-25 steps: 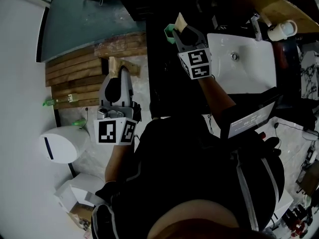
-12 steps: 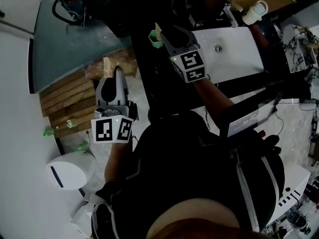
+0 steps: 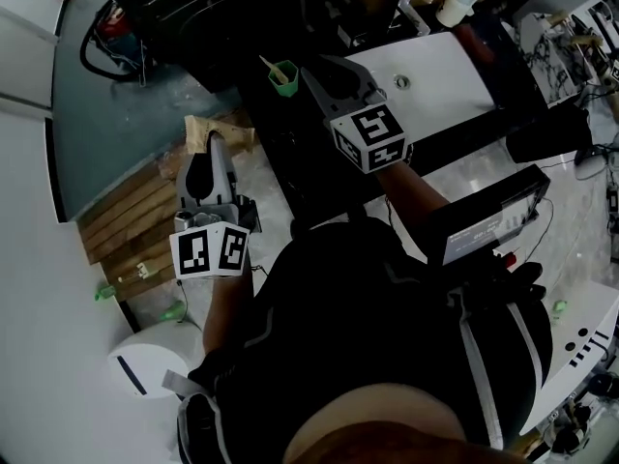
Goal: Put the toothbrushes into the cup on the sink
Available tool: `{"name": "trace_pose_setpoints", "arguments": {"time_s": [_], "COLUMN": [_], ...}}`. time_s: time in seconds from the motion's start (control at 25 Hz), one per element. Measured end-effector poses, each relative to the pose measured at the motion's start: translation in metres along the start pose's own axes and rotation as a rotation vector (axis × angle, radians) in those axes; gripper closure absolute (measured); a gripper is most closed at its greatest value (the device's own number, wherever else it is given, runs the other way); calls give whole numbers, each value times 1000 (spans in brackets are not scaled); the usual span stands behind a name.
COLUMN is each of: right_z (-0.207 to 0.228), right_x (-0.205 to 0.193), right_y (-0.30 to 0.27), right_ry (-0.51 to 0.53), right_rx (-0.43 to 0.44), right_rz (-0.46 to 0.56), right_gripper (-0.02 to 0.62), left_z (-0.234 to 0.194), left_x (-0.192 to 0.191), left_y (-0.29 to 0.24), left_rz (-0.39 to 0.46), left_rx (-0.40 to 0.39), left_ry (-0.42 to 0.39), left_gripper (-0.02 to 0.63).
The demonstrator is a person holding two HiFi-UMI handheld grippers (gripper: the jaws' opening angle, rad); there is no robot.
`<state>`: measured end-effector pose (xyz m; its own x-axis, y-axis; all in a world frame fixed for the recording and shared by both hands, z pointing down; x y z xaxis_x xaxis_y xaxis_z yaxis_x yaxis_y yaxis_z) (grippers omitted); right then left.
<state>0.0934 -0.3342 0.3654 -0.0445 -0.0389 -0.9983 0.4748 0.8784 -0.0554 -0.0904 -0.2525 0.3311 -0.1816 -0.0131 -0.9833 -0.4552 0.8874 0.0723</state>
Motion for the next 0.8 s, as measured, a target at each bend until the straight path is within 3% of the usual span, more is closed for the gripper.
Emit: {"name": "trace_pose_setpoints", "arguments": {"time_s": [0.28,0.8], "right_z": [-6,4], "right_x": [18,25], "right_y": [28,45], "right_ry": [-28,-45], "right_rx": [1,3], "right_rz": [42,61], "right_gripper": [555,568], "left_z": [5,18], "left_x": [6,8], "left_y": [-4,-13], "left_rz": [7,25], "left_rx": [-7,-5], "left_ry": [-14,-22], "left_gripper": [575,575]}}
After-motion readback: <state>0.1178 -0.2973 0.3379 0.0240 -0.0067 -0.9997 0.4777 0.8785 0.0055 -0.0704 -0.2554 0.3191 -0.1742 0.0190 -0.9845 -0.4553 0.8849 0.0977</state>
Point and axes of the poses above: the fingertips, and each gripper's own axes: y backward along the fingers, z to its right, x out of its top, the point moved 2 cm from there along y, backward along the fingers, and after that the axes turned 1 degree about -x, right-handed, at the moved point
